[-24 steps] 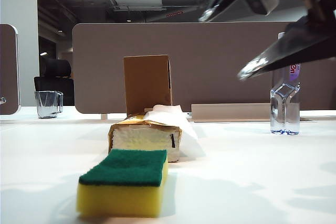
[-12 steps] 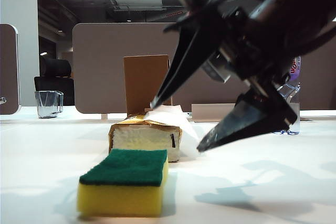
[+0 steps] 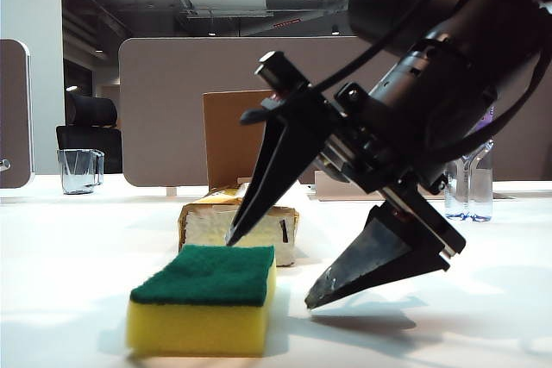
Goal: Move the sponge from left to right to wipe the table, avoiding obstacles on the table, and finally reaching the bottle of mineral water.
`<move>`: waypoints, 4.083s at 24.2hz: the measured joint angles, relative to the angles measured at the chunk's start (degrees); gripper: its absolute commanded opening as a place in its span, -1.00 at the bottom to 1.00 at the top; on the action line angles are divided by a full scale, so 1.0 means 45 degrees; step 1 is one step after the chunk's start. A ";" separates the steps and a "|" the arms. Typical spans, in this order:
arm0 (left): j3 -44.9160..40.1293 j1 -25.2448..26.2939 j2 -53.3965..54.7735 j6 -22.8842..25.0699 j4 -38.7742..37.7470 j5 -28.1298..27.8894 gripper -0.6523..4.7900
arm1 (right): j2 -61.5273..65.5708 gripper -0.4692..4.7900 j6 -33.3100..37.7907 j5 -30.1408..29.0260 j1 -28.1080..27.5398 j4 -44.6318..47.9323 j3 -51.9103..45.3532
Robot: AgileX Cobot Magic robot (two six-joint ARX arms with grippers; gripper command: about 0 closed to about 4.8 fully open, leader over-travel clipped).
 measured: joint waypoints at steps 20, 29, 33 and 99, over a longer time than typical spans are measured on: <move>0.0000 0.0000 -0.0262 -0.0034 -0.0209 0.0000 0.15 | 0.0801 0.52 0.0962 0.1054 0.0588 0.1520 0.0126; 0.0000 -0.0015 -0.0413 -0.0034 -0.0214 0.0000 0.15 | 0.1025 0.31 0.1146 0.1477 0.0665 0.1681 0.0165; 0.0000 -0.0010 -0.0418 -0.0034 -0.0243 0.0000 0.15 | 0.1452 0.31 0.1277 0.1447 0.0923 0.2278 0.0287; 0.0117 -0.0083 -0.0500 -0.0039 -0.0194 0.0296 0.15 | -0.1554 -0.86 -0.3055 0.3507 -0.4031 -0.2433 -0.1141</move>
